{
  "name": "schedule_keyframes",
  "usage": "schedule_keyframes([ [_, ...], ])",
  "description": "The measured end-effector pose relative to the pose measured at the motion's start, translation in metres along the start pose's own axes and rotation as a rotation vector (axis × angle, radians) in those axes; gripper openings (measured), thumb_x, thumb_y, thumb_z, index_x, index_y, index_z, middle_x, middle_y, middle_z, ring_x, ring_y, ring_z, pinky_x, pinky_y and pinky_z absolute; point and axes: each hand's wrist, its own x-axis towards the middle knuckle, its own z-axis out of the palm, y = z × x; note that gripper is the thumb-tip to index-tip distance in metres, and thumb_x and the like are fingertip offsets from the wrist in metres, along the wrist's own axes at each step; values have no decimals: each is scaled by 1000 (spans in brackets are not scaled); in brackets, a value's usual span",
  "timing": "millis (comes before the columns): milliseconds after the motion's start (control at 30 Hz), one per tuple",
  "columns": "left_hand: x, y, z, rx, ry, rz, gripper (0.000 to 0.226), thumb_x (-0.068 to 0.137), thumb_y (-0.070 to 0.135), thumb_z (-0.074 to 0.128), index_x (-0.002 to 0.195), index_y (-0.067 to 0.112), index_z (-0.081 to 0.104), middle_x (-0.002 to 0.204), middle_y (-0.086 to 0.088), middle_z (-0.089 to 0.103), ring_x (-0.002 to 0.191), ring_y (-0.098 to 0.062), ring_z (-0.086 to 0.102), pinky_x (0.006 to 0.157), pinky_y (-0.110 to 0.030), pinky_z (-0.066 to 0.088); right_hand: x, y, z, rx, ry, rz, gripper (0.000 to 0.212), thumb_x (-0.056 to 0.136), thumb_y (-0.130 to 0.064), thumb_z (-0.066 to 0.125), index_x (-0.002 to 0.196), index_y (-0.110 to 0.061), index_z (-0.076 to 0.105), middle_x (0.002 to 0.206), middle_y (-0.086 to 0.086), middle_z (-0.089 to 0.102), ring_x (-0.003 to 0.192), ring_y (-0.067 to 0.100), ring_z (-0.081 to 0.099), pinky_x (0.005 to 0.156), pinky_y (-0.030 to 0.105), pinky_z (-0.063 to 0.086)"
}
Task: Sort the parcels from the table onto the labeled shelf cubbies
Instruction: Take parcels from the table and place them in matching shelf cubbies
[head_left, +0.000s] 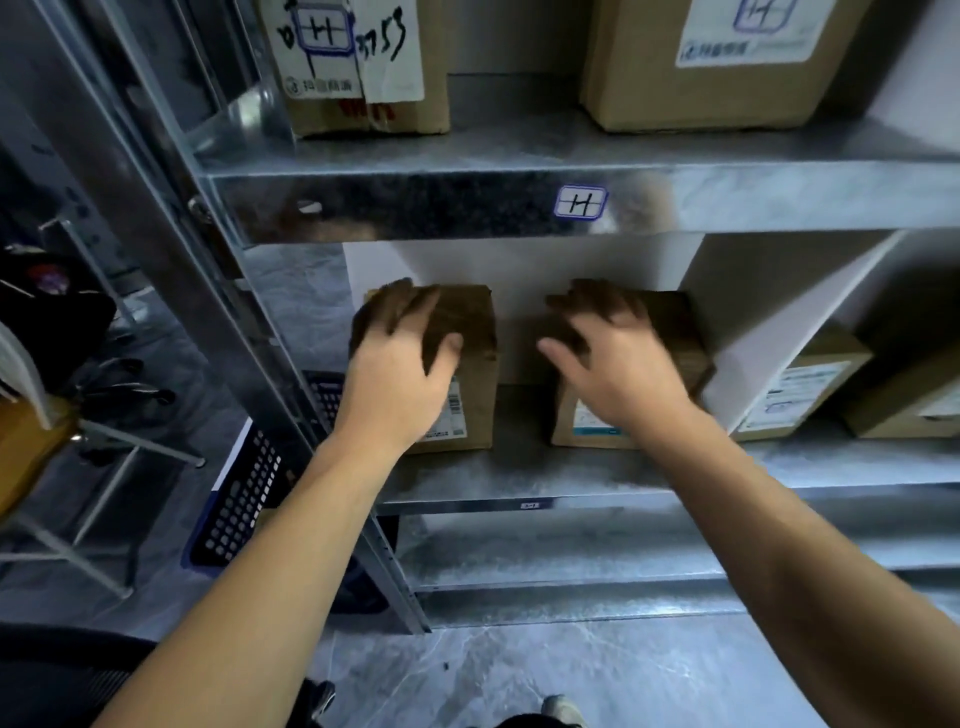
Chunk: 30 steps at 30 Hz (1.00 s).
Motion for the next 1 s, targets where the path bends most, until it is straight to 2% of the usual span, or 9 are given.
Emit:
schedule_keyframes([
  [67, 6, 21, 10, 6, -71, 120, 52, 94, 43, 52, 142, 24, 45, 148, -8, 41, 136, -27, 36, 111, -39, 29, -4, 26, -14, -64, -20, 132, 49, 96, -45, 59, 137, -17, 59, 142, 23, 52, 131, 47, 45, 103, 54, 46],
  [167, 11, 55, 36, -13, -186, 202, 54, 93, 42, 55, 144, 27, 43, 149, -5, 41, 136, -26, 38, 110, -41, 31, -14, 51, -28, -120, -69, 275, 50, 97, -46, 57, 135, -14, 57, 135, 24, 54, 124, 45, 48, 96, 52, 50],
  [300, 17, 81, 74, -35, -357, 211, 57, 94, 42, 54, 147, 33, 36, 156, -2, 31, 139, -27, 35, 112, -39, 31, -24, 60, -32, -90, -48, 236, 45, 96, -35, 62, 135, -13, 58, 139, 24, 50, 123, 45, 50, 101, 50, 47],
  [433, 22, 89, 99, -57, -434, 160, 58, 95, 33, 56, 149, 31, 35, 160, -5, 22, 139, -29, 34, 113, -33, 29, -24, 62, -28, -69, -48, 228, 43, 95, -34, 64, 132, -13, 60, 130, 23, 55, 114, 44, 55, 96, 47, 49],
  [600, 16, 84, 109, -205, -422, 37, 50, 97, 29, 55, 146, 29, 42, 159, -8, 25, 138, -26, 38, 104, -13, 22, -30, 68, -16, -114, -77, 210, 44, 95, -36, 63, 135, -18, 60, 129, 19, 55, 118, 43, 50, 106, 44, 37],
  [700, 11, 85, 109, -241, -362, 26, 48, 97, 30, 56, 144, 27, 46, 156, -7, 30, 133, -24, 42, 99, -8, 20, -31, 71, -10, -83, -45, 179, 40, 95, -31, 64, 132, -14, 62, 128, 20, 56, 119, 44, 50, 109, 47, 34],
  [867, 6, 78, 109, -212, -330, 12, 48, 96, 35, 56, 143, 29, 46, 154, -4, 31, 134, -22, 41, 105, -17, 22, -35, 73, -4, -61, 25, 126, 35, 94, -25, 68, 127, -14, 67, 127, 20, 59, 113, 47, 53, 101, 49, 43],
  [1000, 6, 75, 109, -208, -317, -1, 48, 95, 37, 56, 142, 31, 47, 153, -3, 33, 133, -22, 41, 105, -19, 22, -36, 72, -1, -58, 44, 96, 37, 93, -27, 70, 126, -13, 68, 129, 20, 59, 112, 48, 53, 100, 49, 45],
])
